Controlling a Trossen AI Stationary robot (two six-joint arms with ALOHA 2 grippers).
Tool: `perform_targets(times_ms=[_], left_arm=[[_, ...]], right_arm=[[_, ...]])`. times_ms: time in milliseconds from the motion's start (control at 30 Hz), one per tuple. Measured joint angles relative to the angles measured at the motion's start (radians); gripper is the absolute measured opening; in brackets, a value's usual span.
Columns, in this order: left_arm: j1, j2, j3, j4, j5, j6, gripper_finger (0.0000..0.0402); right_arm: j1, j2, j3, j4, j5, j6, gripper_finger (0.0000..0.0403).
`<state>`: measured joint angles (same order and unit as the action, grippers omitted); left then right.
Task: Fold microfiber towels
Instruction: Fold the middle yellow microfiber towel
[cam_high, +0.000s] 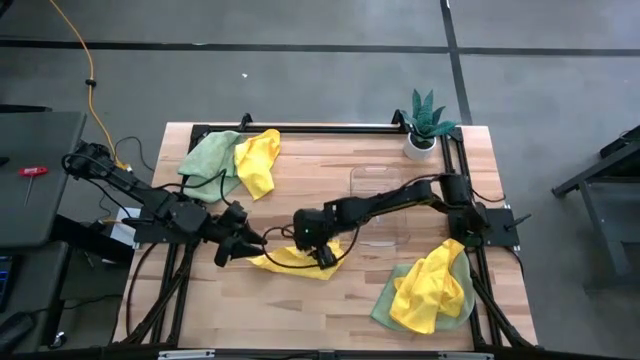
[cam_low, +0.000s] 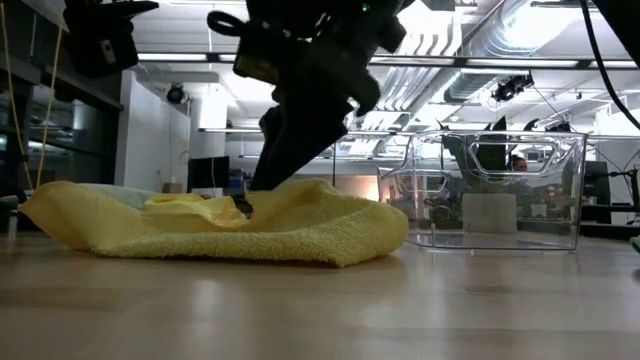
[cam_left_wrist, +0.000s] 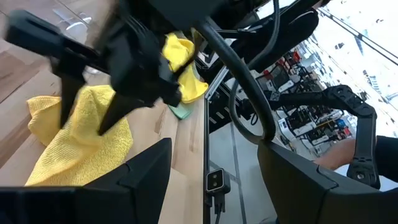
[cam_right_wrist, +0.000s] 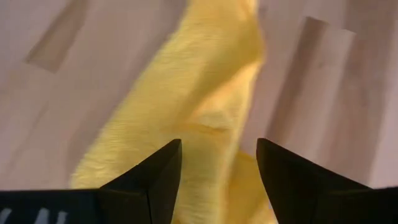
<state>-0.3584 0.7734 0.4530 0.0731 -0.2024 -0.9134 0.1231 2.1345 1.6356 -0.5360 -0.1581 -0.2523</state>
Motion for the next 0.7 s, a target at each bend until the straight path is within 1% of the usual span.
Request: perform_targets(times_ms=[67,167,233,467,700], left_arm=[[0.000,0.000,0.000,0.000,-0.002,0.000,0.0227],[0.000,0.000,0.000,0.000,-0.003,0.001,0.0227],[0.000,0.000,0.000,0.000,-0.003,0.009,0.0227],[0.000,0.000,0.000,0.001,-0.003,0.016,0.0227],[0.000,0.000,0.000,0.000,0.000,0.016,0.0227]], right_arm=[[0.023,0.000,0.000,-0.012,0.004,0.000,0.0199],[0.058,0.011,0.000,-0.032,0.071,0.004,0.0199],[0.076,0.018,-0.001,-0.039,0.093,0.009,0.0199],[0.108,0.014,-0.001,-0.056,0.098,0.052,0.0199],[0.117,-0.059,-0.001,-0.052,0.099,0.005,0.0199]])
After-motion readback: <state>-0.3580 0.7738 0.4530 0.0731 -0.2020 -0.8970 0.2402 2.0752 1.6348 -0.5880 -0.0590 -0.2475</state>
